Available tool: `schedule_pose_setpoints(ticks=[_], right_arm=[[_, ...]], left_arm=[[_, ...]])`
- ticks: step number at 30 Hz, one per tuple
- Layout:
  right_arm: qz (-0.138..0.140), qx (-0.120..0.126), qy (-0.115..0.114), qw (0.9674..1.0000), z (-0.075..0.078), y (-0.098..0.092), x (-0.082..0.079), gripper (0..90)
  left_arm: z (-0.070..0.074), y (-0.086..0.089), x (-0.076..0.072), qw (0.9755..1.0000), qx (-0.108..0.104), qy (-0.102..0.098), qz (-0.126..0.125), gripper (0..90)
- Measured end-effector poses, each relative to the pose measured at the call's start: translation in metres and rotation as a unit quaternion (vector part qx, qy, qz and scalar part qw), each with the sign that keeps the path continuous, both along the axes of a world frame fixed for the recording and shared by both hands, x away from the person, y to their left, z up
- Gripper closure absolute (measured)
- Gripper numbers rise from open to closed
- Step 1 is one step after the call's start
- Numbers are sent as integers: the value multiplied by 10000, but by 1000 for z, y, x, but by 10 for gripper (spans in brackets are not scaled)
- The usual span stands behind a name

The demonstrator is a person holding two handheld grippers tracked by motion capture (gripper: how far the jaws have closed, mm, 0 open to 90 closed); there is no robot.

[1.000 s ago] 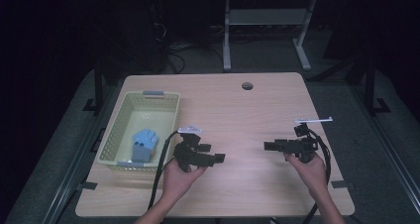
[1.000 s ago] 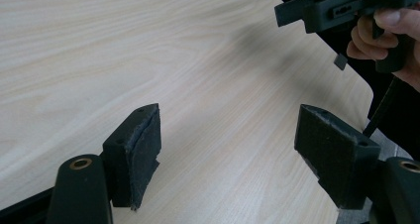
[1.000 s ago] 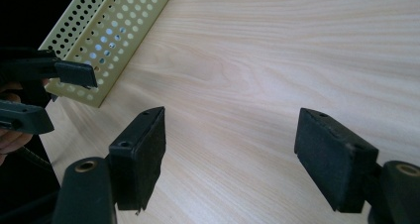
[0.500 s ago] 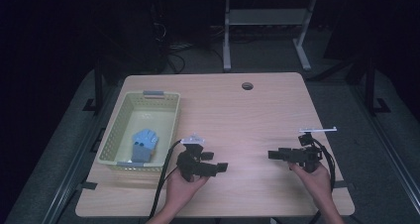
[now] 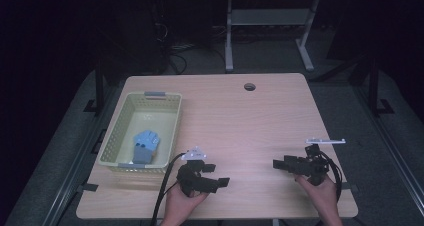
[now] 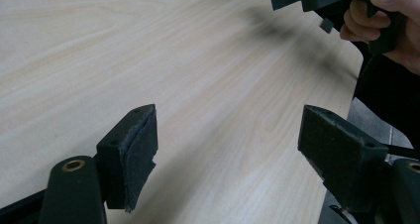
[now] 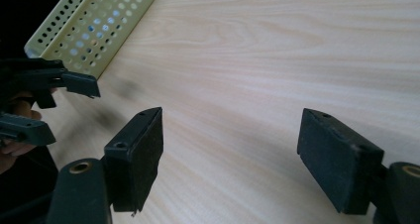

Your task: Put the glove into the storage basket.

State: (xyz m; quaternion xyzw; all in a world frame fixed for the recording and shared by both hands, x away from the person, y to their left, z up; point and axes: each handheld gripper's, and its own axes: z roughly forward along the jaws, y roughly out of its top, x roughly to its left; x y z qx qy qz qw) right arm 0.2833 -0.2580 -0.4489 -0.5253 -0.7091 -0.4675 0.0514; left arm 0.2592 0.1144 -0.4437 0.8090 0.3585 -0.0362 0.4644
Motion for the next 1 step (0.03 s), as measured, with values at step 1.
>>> schedule_pose_setpoints(ticks=[1], right_arm=[[9, -11, -62, 10000, 0, 1, -2, 254]], left_arm=[[-3, 2, -2, 10000, -30, -19, 1, 231]])
